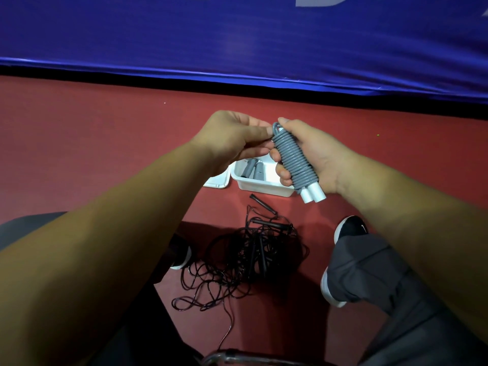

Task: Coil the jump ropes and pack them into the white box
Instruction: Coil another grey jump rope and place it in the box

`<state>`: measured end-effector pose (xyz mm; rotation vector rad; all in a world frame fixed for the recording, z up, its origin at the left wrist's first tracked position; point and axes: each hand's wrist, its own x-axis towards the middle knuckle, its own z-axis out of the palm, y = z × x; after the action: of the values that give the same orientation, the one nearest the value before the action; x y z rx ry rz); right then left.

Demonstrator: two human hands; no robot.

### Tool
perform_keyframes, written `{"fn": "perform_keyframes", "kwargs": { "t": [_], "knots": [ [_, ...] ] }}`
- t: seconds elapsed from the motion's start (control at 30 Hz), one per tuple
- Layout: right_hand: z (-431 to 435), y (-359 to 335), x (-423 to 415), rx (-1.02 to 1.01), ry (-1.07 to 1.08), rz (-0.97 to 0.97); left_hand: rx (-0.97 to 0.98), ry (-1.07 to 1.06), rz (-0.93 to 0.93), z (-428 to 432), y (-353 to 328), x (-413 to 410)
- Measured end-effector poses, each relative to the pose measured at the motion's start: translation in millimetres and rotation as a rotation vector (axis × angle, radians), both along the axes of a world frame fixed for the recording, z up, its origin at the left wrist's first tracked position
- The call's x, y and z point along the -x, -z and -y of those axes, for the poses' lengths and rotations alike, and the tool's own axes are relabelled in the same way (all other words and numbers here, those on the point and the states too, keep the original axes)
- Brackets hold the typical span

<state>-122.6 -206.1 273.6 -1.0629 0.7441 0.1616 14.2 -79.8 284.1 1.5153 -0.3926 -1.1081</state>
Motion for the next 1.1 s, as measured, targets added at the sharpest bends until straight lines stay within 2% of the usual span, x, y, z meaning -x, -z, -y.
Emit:
{"fn": "perform_keyframes", "kwargs": {
  "t": [0.23,0.43,0.57,0.7,0.83,0.9,1.0,1.1],
  "knots": [
    [-1.3,1.0,1.1,0.014,-0.019,0.043,-0.028,0.110,0.015,-3.8,2.0,-2.0],
    [-0.1,-0.2,-1.6,0.162,0.037,0.133,-0.066,0.122,0.247,2.8,-6.6,-2.3],
    [5.0,-1.8,3.6,0.290,0.033,0.218,-0.075,0.120,0.326,2.8,-12.4,-7.4],
    [6.2,-8.5,6.1,0.514,-0.002,0.235,-0.123,0.155,0.416,0.9,-10.8,-7.7],
    [2.9,0.1,6.6,1.041,-0.061,0.130,-0.274,0.213,0.617,-0.1,-6.0,-2.3],
    [-1.1,6.0,7.7,1.187,-0.060,0.083,-0.337,0.227,0.681,0.3,-3.9,-1.4],
    [-3.4,10.6,6.3,1.250,-0.072,0.017,-0.370,0.223,0.657,3.4,0.8,-0.1],
    [4.0,12.0,1.3,1.150,-0.068,-0.065,-0.274,0.152,0.453,6.4,4.2,1.2]
  ]
}}
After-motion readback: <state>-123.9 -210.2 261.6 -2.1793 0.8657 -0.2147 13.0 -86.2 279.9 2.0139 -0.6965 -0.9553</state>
